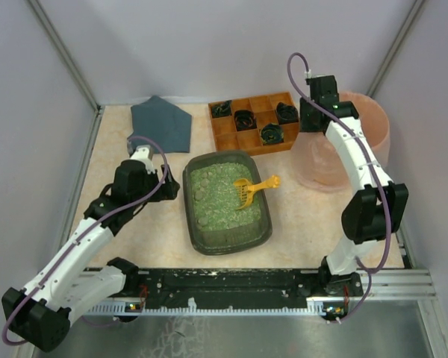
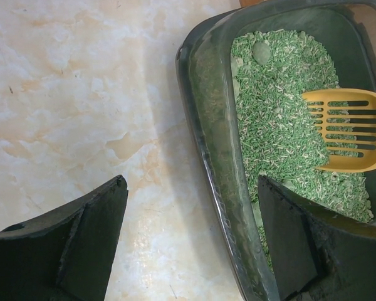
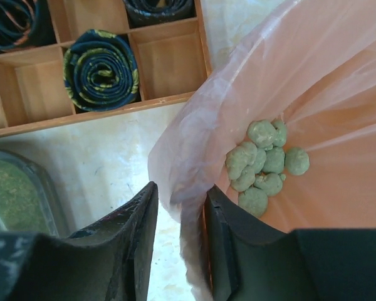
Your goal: Clean the litter box
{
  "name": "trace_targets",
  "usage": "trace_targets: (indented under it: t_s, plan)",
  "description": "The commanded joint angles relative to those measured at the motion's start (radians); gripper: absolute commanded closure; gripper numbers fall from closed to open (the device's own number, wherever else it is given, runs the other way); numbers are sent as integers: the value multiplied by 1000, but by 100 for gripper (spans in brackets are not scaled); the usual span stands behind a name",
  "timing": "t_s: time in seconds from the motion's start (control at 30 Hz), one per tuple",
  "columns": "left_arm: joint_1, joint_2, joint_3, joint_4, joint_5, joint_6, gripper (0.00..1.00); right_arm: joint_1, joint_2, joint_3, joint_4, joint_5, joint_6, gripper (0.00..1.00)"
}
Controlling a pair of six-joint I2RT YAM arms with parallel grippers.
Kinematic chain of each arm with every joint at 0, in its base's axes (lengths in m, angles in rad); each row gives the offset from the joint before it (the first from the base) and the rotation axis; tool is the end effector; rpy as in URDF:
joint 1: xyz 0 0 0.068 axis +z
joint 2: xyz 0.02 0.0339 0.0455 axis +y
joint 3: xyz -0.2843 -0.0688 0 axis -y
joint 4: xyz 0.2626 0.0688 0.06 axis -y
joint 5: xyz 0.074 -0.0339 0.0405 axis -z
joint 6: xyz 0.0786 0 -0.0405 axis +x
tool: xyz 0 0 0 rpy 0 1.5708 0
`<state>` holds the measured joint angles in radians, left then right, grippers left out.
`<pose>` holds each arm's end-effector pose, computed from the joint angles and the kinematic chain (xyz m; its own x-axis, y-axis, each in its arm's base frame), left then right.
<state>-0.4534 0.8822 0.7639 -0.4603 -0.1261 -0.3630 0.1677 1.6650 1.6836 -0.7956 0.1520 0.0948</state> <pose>0.2151 -0.0938 0.2785 -0.5803 -0.1091 -0.8071 0.1432 0.9619 -0.2330 0.4125 0.0578 0.3551 -0.6937 -0.0225 -0.7199 0.0072 0.9992 -0.0382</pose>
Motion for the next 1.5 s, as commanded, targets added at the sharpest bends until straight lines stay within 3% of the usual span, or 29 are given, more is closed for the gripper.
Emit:
trace_targets:
  t_s: [0.0, 0.37, 0.67, 0.83, 0.97, 1.17, 1.47]
  plan:
    - [2, -10, -16, 11, 15, -8, 11, -9, 27, 47, -8, -1, -4, 68]
    - [3, 23, -37, 52, 47, -17, 11, -3, -93, -19, -13, -103, -6, 94]
    - [2, 60, -47, 81, 79, -26, 10, 90, -179, -107, -27, -162, -5, 96]
    - [1, 89, -39, 93, 95, -10, 10, 177, -176, -114, -33, -159, 2, 90]
    - [2, 118, -23, 92, 137, 0, 11, 196, -204, -109, -25, -101, 7, 74]
    - [2, 119, -17, 93, 136, 19, 9, 196, -319, -96, 1, 8, -21, 63]
    - [2, 47, -7, 144, 82, 95, 5, 196, -643, -310, 196, -159, -24, 56]
